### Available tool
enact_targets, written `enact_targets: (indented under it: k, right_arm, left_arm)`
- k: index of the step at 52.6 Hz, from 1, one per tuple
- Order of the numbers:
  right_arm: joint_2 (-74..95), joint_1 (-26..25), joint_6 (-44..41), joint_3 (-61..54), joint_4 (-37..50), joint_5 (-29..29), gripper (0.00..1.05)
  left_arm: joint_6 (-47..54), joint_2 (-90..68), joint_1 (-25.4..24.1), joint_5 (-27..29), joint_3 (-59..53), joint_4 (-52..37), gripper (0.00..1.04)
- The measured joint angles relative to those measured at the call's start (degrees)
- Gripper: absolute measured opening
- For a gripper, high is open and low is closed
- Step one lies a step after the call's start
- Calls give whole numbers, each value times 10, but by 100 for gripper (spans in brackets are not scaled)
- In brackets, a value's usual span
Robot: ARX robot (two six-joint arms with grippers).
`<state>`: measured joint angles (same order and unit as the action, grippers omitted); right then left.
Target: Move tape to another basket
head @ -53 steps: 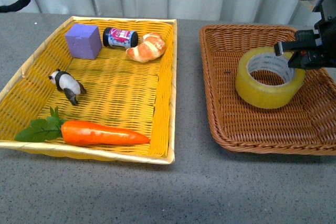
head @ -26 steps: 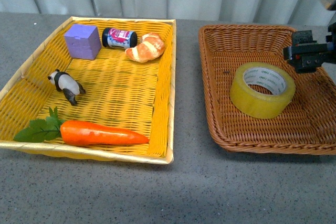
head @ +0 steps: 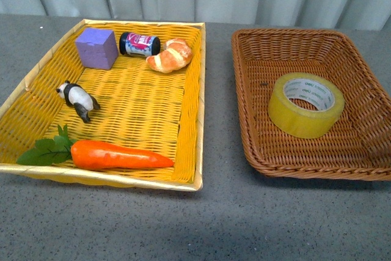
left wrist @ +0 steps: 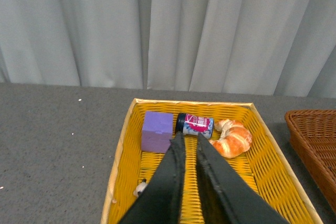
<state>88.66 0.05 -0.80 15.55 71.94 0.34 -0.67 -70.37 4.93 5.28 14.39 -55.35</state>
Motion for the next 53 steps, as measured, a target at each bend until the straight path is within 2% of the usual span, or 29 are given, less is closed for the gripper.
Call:
enact_targets:
  k: [3,8,11,18,21,26,53]
  right_arm:
    - [-32,0,0,-14,-26,0,1]
    - [-99,0,0,-35,-67,-1,1]
    - [-133,0,1,-49,-78,-1,1]
    - [-190,0,1,-80,-109,-1,1]
    - [-213,0,1,-90,-123,-2,1]
    - [-257,0,2,-106,-149,-2,1]
    - [-503,0,2,-150,-348,-2,1]
  left_arm:
    - [1,19,-3,-7,-15,5,4]
    - [2,56,-8,-16,-38,16,4]
    - [3,80,-31,-47,-52,26,4]
    - [2,130,-48,-49,-77,54,4]
    - [3,134,-48,-52,-95,31,4]
    - [3,151,-48,-53,-114,40,4]
    - [2,384,-48,-53,-133,238,4]
